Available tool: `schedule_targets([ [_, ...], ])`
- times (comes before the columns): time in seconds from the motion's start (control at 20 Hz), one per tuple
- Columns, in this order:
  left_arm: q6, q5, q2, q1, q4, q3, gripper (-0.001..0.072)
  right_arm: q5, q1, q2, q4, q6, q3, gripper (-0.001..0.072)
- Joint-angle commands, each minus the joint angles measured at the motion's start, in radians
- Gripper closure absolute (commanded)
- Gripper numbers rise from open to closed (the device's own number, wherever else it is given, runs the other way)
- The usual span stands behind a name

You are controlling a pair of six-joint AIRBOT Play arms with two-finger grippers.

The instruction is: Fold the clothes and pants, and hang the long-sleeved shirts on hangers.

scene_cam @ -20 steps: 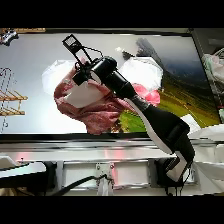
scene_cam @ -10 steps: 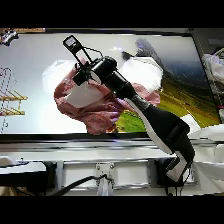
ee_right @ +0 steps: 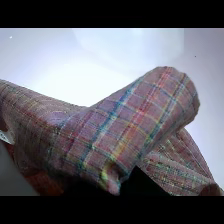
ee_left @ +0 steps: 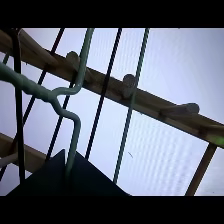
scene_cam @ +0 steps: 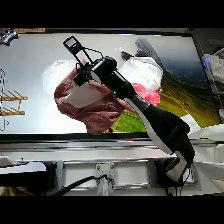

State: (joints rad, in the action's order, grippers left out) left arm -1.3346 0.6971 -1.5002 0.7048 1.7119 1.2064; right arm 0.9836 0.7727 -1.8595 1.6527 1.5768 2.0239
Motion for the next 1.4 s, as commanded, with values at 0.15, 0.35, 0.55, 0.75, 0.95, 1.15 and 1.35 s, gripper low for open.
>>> schedule_targets([
  [0.15, 0.019, -0.028, 0.032, -0.001, -0.022, 0.001, 0.0696, 0.004, 0.001, 0.000, -0.001, 0.000, 0.000, 0.0692],
  [0.35, 0.020, -0.029, 0.082, -0.023, -0.022, 0.001, 0.0697, -0.005, 0.001, 0.000, -0.001, 0.001, 0.000, 0.0692],
  [0.55, 0.085, -0.032, 0.167, -0.086, -0.021, 0.001, 0.0697, -0.010, 0.001, 0.000, -0.001, 0.002, 0.000, 0.0692],
  [0.75, 0.116, -0.029, 0.318, -0.150, -0.022, 0.007, 0.0696, -0.041, 0.001, 0.000, -0.003, 0.005, 0.000, 0.0692],
  [0.95, 0.116, -0.019, 0.534, -0.198, -0.160, 0.007, 0.0697, -0.058, 0.001, 0.000, -0.008, 0.011, 0.000, 0.0691],
  [1.15, 0.096, 0.151, 0.753, -0.305, -0.294, -0.004, 0.0699, -0.065, 0.000, 0.000, -0.003, 0.011, 0.000, 0.0690],
  [1.35, 0.079, 0.389, 0.962, -0.470, -0.388, -0.081, 0.0699, -0.060, 0.000, 0.001, 0.001, 0.013, 0.000, 0.0689],
])
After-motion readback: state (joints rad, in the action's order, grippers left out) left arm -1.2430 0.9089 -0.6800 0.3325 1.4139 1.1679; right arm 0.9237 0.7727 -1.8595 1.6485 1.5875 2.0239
